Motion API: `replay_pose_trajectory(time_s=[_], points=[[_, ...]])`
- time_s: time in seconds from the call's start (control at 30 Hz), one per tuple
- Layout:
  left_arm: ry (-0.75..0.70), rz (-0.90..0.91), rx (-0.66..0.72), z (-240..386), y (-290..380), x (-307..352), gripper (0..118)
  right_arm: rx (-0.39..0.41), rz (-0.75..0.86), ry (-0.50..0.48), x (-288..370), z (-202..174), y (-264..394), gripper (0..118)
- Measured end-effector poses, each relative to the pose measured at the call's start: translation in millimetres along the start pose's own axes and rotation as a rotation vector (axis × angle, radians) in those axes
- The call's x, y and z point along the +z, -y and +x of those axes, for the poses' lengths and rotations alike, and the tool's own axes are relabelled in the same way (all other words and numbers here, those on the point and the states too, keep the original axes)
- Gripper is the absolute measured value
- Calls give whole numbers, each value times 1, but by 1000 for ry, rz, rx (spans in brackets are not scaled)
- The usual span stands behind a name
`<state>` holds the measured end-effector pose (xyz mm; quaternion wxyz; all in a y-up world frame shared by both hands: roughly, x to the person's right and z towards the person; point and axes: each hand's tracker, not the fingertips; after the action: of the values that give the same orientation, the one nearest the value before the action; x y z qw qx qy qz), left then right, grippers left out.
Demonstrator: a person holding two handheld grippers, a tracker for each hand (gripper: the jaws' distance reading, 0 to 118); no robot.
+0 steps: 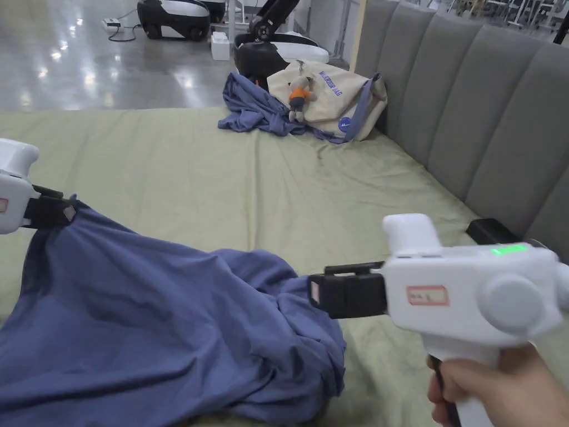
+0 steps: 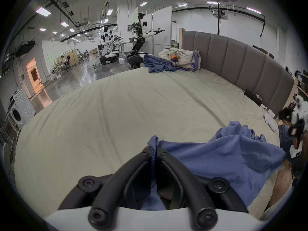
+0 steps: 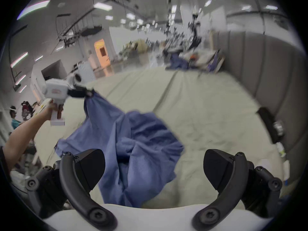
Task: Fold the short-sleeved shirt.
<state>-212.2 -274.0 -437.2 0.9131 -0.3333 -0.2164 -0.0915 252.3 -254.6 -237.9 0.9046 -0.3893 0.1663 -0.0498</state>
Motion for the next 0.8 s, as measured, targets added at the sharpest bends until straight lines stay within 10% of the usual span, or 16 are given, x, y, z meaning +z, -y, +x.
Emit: replay_pose_trajectory(time_s=[0.37,0.4,0.53,0.8], points=[[-29,8,31,-10,11,19,5,-208,-198,-105,-90,34,-13,111],[-27,9,33,-11,11,19,5,-213,-211,-113,-92,35,-13,105],[-24,13,41,-6,10,22,5,-239,-210,-68,-102,37,-6,18],[-12,31,69,-15,13,25,5,-244,-110,-156,-81,30,-3,6]])
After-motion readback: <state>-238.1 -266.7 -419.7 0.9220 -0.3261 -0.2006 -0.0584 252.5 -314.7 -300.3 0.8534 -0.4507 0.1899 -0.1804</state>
